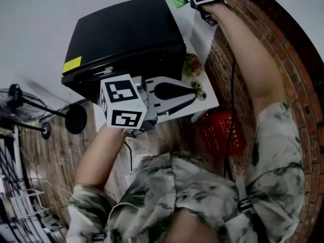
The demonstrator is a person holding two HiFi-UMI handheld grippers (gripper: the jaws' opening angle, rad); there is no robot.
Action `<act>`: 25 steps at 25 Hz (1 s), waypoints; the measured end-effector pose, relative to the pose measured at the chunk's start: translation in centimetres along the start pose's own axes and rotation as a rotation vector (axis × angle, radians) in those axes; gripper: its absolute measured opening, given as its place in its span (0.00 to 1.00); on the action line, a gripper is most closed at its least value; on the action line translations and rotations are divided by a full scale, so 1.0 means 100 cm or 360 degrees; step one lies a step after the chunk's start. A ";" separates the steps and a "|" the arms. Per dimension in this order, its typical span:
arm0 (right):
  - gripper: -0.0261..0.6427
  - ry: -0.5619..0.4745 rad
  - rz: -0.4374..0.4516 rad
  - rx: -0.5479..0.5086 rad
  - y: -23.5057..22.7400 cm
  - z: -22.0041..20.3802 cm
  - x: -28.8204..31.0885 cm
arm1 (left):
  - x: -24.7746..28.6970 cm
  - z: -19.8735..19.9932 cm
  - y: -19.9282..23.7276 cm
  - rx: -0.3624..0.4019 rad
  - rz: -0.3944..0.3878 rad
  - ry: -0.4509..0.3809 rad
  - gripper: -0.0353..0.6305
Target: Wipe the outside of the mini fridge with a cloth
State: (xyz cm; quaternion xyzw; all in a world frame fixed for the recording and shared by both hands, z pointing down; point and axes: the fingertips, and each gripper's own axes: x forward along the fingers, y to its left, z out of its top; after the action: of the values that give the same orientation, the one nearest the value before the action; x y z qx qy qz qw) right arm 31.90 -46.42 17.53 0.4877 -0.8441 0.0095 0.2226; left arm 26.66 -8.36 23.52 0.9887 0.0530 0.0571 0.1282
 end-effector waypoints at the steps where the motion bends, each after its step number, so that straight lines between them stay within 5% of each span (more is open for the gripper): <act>1: 0.26 -0.0009 0.0003 0.0011 0.001 -0.004 -0.005 | 0.005 -0.003 -0.002 0.0010 -0.0002 0.0011 0.09; 15: 0.26 -0.0024 -0.0025 0.0126 -0.003 -0.072 -0.042 | 0.062 -0.026 -0.026 0.0074 -0.0149 0.0046 0.09; 25: 0.26 -0.0165 0.0233 0.0162 -0.014 -0.080 0.027 | 0.130 -0.030 0.027 0.0018 -0.0029 -0.0017 0.09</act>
State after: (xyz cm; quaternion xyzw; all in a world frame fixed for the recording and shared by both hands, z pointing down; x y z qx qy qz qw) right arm 34.83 -47.46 25.54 0.4354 -0.8862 0.0435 0.1522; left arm 39.35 -8.69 28.36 0.9892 0.0617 0.0503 0.1233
